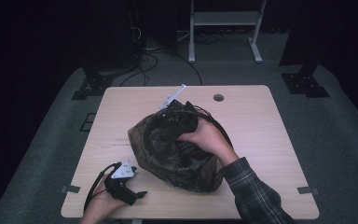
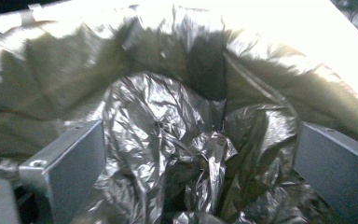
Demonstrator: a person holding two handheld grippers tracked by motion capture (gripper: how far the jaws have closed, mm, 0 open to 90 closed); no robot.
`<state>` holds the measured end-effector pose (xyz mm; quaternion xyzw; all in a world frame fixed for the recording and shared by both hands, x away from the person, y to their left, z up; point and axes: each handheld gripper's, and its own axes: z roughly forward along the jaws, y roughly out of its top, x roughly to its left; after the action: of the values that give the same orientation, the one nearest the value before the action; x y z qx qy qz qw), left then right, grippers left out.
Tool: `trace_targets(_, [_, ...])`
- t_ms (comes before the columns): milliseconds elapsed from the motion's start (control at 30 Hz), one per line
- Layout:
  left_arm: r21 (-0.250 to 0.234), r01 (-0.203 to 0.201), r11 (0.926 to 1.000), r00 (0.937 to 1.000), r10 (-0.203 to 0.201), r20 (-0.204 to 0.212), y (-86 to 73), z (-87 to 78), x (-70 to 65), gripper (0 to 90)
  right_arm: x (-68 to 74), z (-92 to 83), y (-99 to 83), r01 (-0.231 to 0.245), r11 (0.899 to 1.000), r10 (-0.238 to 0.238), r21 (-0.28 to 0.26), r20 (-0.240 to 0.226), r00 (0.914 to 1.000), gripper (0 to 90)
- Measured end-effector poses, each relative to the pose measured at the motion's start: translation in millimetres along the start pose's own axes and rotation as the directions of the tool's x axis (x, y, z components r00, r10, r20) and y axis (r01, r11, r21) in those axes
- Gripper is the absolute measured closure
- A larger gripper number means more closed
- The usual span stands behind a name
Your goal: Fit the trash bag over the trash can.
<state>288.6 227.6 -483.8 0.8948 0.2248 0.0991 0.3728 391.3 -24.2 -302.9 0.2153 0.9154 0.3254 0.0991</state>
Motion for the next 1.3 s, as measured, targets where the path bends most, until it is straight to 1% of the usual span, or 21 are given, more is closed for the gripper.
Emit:
trace_targets(67, [0.000, -0.001, 1.0000, 1.0000, 0.001, 0.000, 0.0, 0.0, 0.1, 0.0, 0.0, -7.9, -0.4, -0.003, 1.000, 0.002, -0.027, -0.010, 0.9999, 2.0])
trace_targets(100, [0.000, -0.001, 1.0000, 1.0000, 0.001, 0.000, 0.0, 0.0, 0.1, 0.0, -0.5, -13.7, -0.9, -0.006, 0.999, 0.005, -0.052, -0.016, 0.9999, 2.0])
trace_targets(200, [0.000, -0.001, 1.0000, 1.0000, 0.001, 0.000, 0.0, 0.0, 0.1, 0.0, -2.3, -26.7, -3.6, -0.004, 0.995, 0.002, -0.096, -0.023, 0.9997, 2.0])
trace_targets(233, [0.000, -0.001, 1.0000, 1.0000, 0.001, 0.000, 0.0, 0.0, 0.1, 0.0, -3.4, -32.2, -5.9, -0.016, 0.995, 0.014, -0.103, -0.023, 0.9996, 2.0])
trace_targets(333, [0.000, -0.001, 1.0000, 1.0000, 0.001, 0.001, 0.0, 0.0, 0.1, 0.0, -7.1, -45.8, -13.3, -0.030, 0.990, 0.028, -0.135, -0.016, 0.9995, 2.0])
trace_targets(433, [0.000, -0.001, 1.0000, 1.0000, 0.001, 0.000, 0.0, 0.0, 0.1, 0.0, -8.8, -59.5, -23.8, -0.036, 0.982, 0.036, -0.187, -0.005, 0.9994, 2.0])
trace_targets(467, [0.000, -0.001, 1.0000, 1.0000, 0.001, 0.000, 0.0, 0.0, 0.1, 0.0, -9.0, -62.9, -26.7, -0.040, 0.980, 0.041, -0.197, 0.000, 0.9992, 2.0])
trace_targets(500, [0.000, -0.001, 1.0000, 1.0000, 0.001, 0.000, 0.0, 0.0, 0.1, 0.0, -9.0, -62.9, -26.7, -0.040, 0.980, 0.041, -0.197, 0.000, 0.9992, 2.0])
trace_targets(567, [-0.001, -0.001, 1.0000, 1.0000, 0.001, 0.000, 0.0, 0.0, 0.1, 0.0, -10.4, -73.4, -37.4, -0.053, 0.973, 0.056, -0.224, 0.008, 0.9984, 2.0])
trace_targets(600, [-0.001, -0.001, 1.0000, 1.0000, 0.001, 0.000, 0.0, 0.1, 0.1, 0.0, -11.6, -81.5, -46.0, -0.062, 0.968, 0.067, -0.244, 0.014, 0.9976, 2.0])
trace_targets(700, [-0.001, -0.001, 1.0000, 1.0000, 0.001, 0.000, 0.0, 0.1, 0.1, 0.0, -13.3, -90.6, -58.3, -0.072, 0.964, 0.079, -0.258, 0.019, 0.9967, 2.0])
trace_targets(900, [-0.001, -0.001, 1.0000, 1.0000, 0.001, 0.000, 0.0, 0.1, 0.1, 0.0, -16.6, -101.5, -85.4, -0.074, 0.960, 0.085, -0.269, 0.031, 0.9958, 2.0])
trace_targets(933, [-0.001, 0.000, 1.0000, 1.0000, 0.000, 0.000, 0.0, 0.1, 0.0, 0.0, -17.2, -102.5, -88.8, -0.072, 0.959, 0.084, -0.273, 0.032, 0.9959, 2.0])
trace_targets(1033, [-0.001, 0.000, 1.0000, 1.0000, 0.000, 0.000, -0.1, 0.1, 0.0, 0.0, -19.1, -106.7, -102.4, -0.086, 0.954, 0.100, -0.286, 0.035, 0.9943, 2.0])
trace_targets(1133, [-0.001, 0.000, 1.0000, 1.0000, 0.000, 0.000, 0.0, 0.1, 0.0, 0.0, -19.2, -109.1, -114.4, -0.089, 0.952, 0.106, -0.293, 0.042, 0.9934, 2.0])
trace_targets(1233, [-0.001, 0.000, 1.0000, 1.0000, 0.000, 0.000, -0.1, 0.1, 0.0, 0.0, -18.7, -110.8, -126.0, -0.099, 0.949, 0.113, -0.300, 0.031, 0.9931, 2.0])
trace_targets(1300, [-0.001, 0.000, 1.0000, 1.0000, 0.000, 0.000, -0.1, 0.1, 0.0, 0.0, -17.8, -111.5, -133.1, -0.099, 0.949, 0.112, -0.300, 0.027, 0.9933, 2.0])
